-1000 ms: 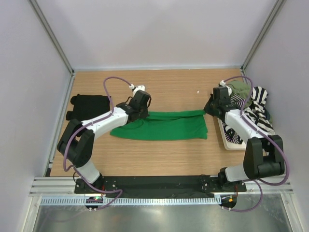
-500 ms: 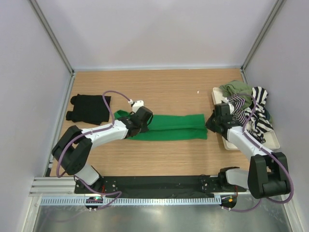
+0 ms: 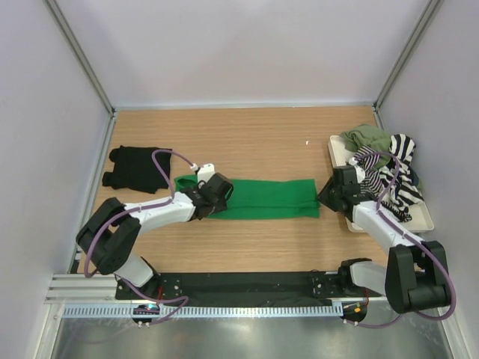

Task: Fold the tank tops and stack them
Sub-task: Fold the tank top

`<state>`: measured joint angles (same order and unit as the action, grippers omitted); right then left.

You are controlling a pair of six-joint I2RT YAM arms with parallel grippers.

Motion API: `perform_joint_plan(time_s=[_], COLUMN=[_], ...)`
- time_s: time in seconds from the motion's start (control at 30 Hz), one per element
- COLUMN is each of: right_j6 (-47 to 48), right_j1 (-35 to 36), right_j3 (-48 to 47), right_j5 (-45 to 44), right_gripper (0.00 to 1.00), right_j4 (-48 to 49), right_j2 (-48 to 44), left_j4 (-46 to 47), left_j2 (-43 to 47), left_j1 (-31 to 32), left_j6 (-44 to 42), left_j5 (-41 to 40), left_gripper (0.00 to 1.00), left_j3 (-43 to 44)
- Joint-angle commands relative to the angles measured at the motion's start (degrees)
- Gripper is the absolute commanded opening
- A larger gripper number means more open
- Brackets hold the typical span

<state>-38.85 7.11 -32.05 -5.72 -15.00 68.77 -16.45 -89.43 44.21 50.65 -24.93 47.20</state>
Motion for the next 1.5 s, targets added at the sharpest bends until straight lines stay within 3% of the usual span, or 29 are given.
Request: perform_joint_plan(time_s=[0.0, 0.27, 0.43, 0.53, 0.73, 1.03, 1.33, 1.47], right_j6=[0.79, 5.18, 6.77, 6.33, 5.63, 5.19, 2.73, -0.69], right_j1=[0.09, 0.18, 0.18, 0.36, 0.44, 2.90, 13.60, 20.38], right_j3=[-0.47, -4.15, -7.67, -8.11, -7.15, -6.80, -6.18, -4.16], right_j5=[-1.93, 3.50, 7.03, 4.06, 3.17, 0.80, -6.58, -5.46], right_gripper=[0.38, 0.43, 0.51, 0.57, 0.52, 0.45, 0.41, 0.41], right_j4=[1.64, 2.08, 2.26, 2.17, 2.61, -0.37, -6.95, -9.60], right_j2=[-5.04, -3.92, 3.02, 5.13, 8.92, 12.08, 13.49, 9.47], left_j4=[-0.42, -4.82, -1.75, 0.19, -0.95, 7.30, 4.94, 0.73], left_j2=[5.57, 11.55, 20.14, 24.55, 25.18, 10.00, -11.17, -20.75], left_j1=[0.27, 0.27, 0.27, 0.27, -1.57, -16.59, -21.35, -22.32], left_j6=[0.85, 1.55, 6.99, 10.51, 18.60, 12.02, 3.06, -1.07], left_j5=[-4.51, -5.66, -5.14, -4.43, -3.20, 9.97, 14.90, 18.33], left_gripper=[0.49, 0.52, 0.53, 0.60, 0.58, 0.57, 0.52, 0.50], left_j3=[0.00, 1.05, -6.05, -11.07, -15.29, -12.67, 7.19, 23.31])
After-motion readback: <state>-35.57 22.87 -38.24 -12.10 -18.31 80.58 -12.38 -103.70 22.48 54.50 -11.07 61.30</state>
